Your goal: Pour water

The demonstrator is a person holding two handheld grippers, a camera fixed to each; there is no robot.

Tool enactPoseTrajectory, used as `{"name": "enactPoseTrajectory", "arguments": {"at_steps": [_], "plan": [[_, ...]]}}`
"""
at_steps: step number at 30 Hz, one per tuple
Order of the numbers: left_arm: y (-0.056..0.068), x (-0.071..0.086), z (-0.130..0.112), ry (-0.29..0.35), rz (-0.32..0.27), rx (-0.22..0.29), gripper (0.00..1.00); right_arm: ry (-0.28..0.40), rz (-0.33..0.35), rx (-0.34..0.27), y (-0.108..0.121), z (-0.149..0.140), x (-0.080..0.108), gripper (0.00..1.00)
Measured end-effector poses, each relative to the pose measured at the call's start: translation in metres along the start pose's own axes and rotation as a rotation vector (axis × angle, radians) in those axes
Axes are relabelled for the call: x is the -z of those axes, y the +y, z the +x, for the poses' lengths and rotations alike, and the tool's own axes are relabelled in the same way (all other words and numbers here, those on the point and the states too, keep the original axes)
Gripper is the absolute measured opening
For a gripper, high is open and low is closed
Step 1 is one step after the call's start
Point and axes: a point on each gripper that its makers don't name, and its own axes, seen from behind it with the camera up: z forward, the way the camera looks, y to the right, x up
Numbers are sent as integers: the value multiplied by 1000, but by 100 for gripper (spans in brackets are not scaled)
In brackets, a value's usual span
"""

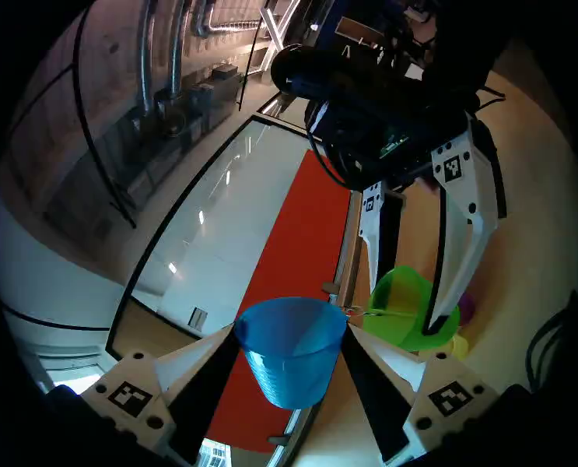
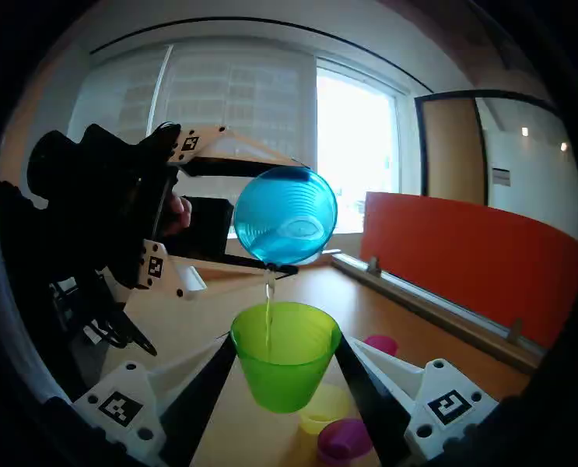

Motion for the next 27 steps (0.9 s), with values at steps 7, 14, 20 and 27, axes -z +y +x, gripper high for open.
{"name": "enactPoseTrajectory", "arguments": {"at_steps": [7,14,20,27], "plan": [[3,0,1,0,4,-11,87,1,-1,0,0,0,0,93],[5,0,1,1,3,-19,87,2,-2,1,1,0,1,92],[4,1,3,3,6,-29,87,2,-4,3,1,0,2,92],[3,2,3,-1,8,-40,87,3,-5,4,1,-1,2,93]]}}
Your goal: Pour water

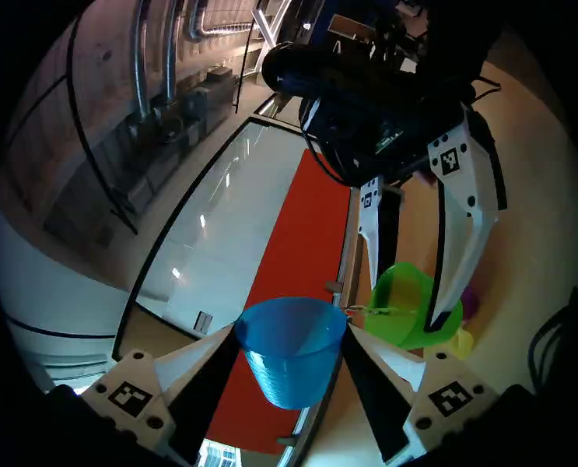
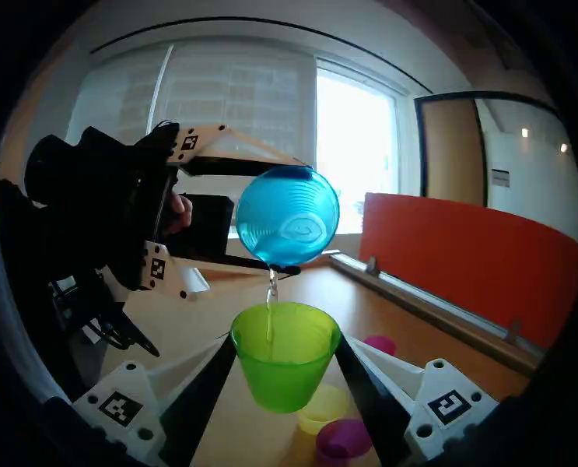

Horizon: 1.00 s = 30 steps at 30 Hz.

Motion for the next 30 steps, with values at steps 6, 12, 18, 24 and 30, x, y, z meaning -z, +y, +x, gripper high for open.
{"name": "enactPoseTrajectory", "arguments": {"at_steps": [6,12,18,24,30], "plan": [[0,-1,-2,-2,-1,5,87,1,1,-1,-1,0,-1,92],[-1,-1,-1,0,-1,1,88,1,0,-1,-1,1,-2,92],[2,-2,0,4,-6,-13,87,3,2,-2,-2,3,-3,92],[2,-3,-1,3,-6,-27,87,6,3,-1,-1,4,-3,93],[2,-4,-1,1,-4,-31,87,7,2,-1,-2,4,-2,93]]}}
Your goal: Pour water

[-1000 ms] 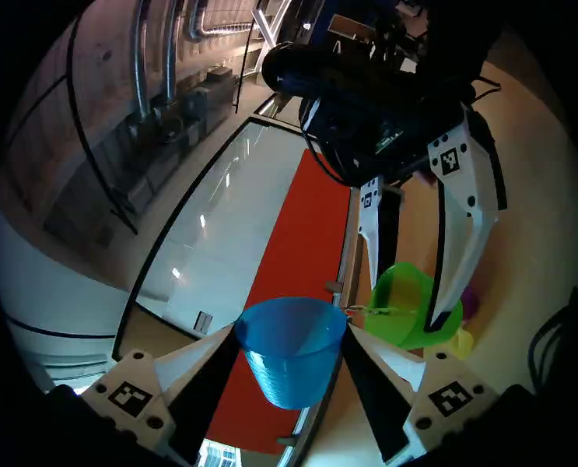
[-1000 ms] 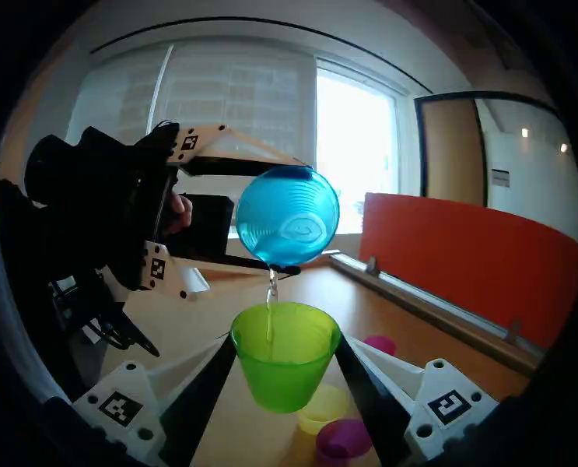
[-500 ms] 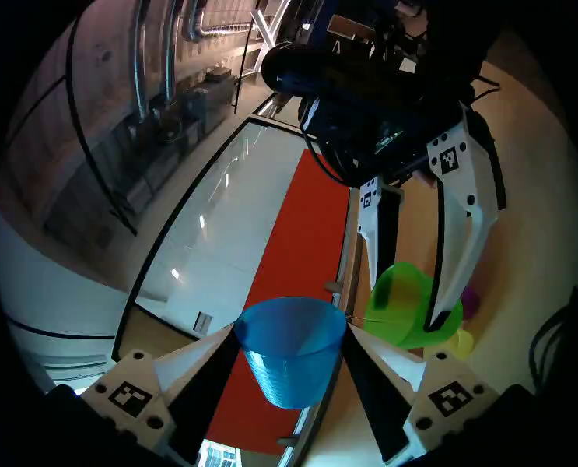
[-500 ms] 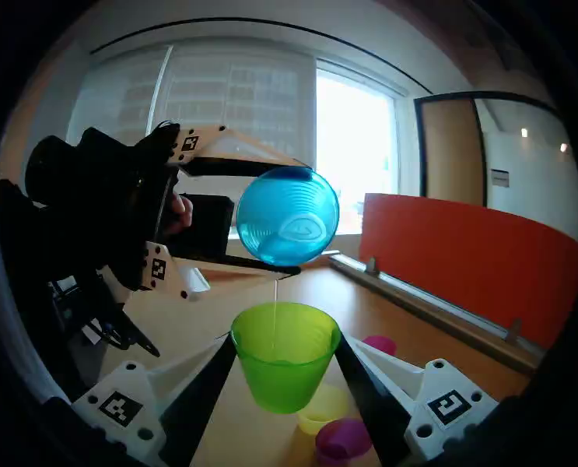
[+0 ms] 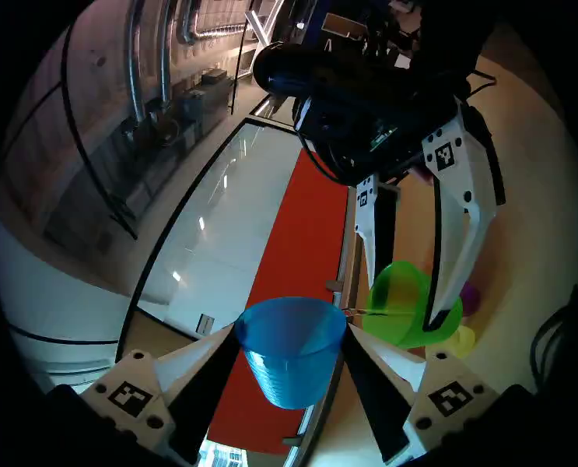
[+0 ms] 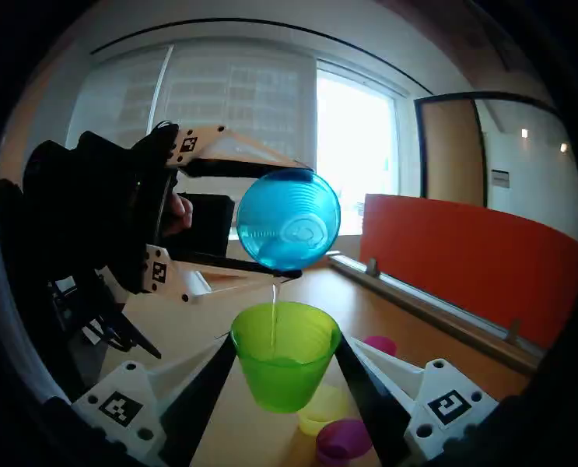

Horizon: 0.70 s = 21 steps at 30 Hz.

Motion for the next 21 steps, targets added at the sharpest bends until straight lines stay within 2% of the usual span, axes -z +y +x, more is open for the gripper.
{"name": "enactPoseTrajectory", "arguments": {"at_steps": [11,21], "plan": [[2,0,3,6,0,-8,87,2,0,2,0,0,1,92],[-2,-1,4,6,5,-16,87,11,-1,4,-1,3,1,92]]}}
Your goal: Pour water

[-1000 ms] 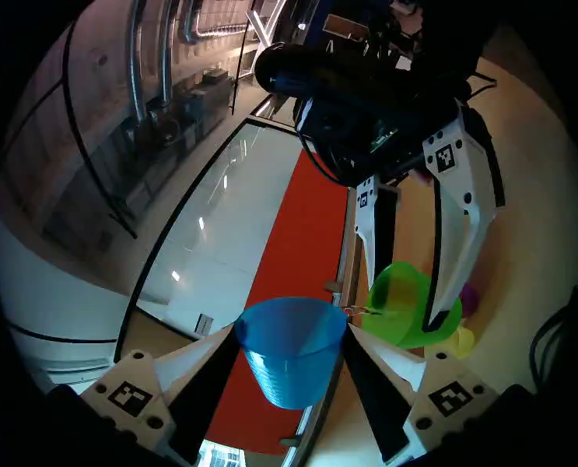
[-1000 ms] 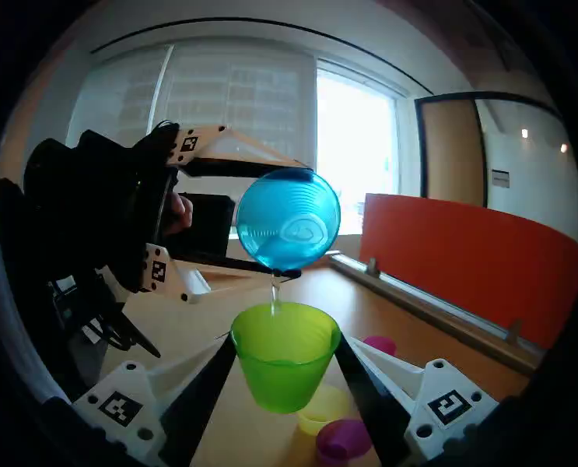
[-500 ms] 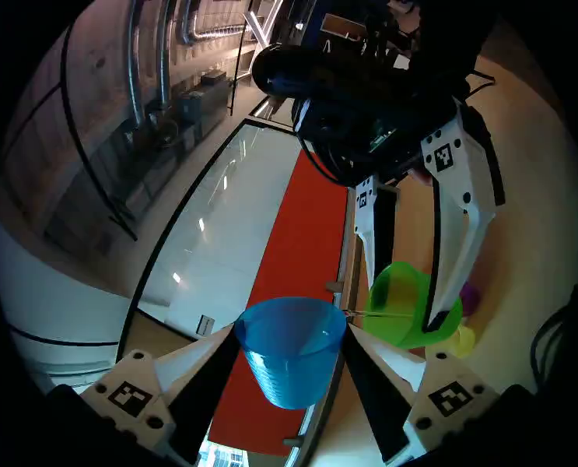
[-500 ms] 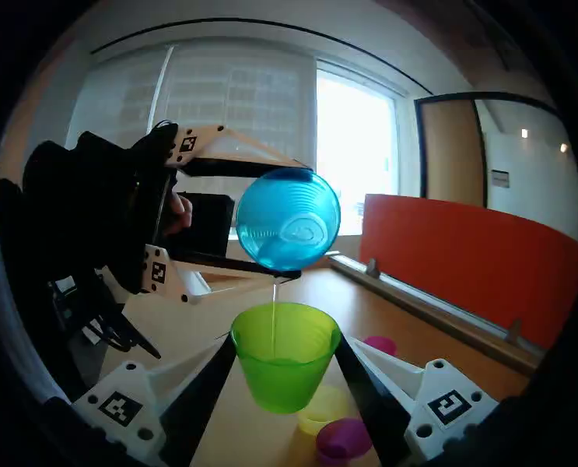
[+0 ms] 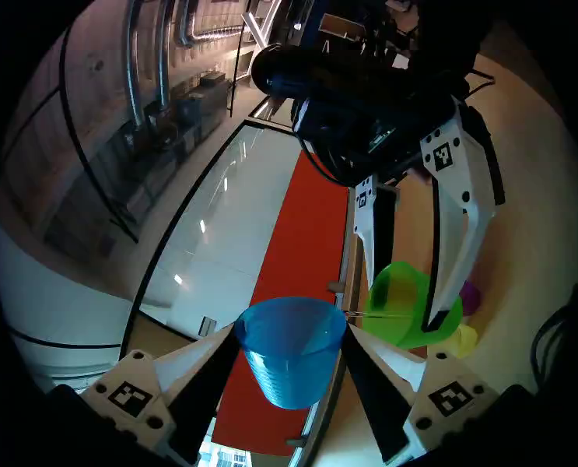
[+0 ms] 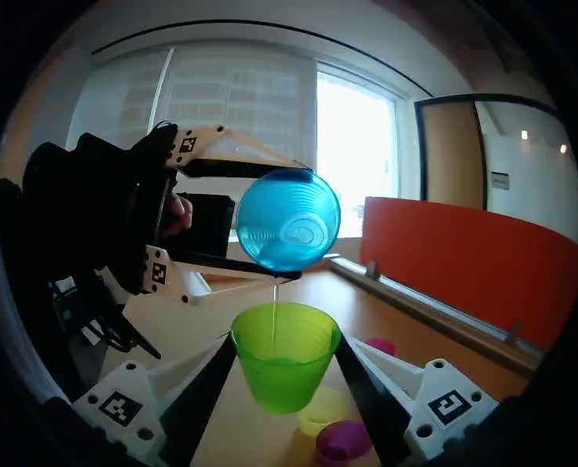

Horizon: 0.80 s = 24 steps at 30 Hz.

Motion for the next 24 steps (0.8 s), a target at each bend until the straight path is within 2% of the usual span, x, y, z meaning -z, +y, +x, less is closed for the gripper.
{"name": "enactPoseTrajectory", "arguments": {"at_steps": [12,24], "plan": [[-6,1,1,1,5,-5,87,5,0,8,-2,5,0,93],[-5,5,5,2,9,-20,87,10,-1,11,-2,6,1,92]]}}
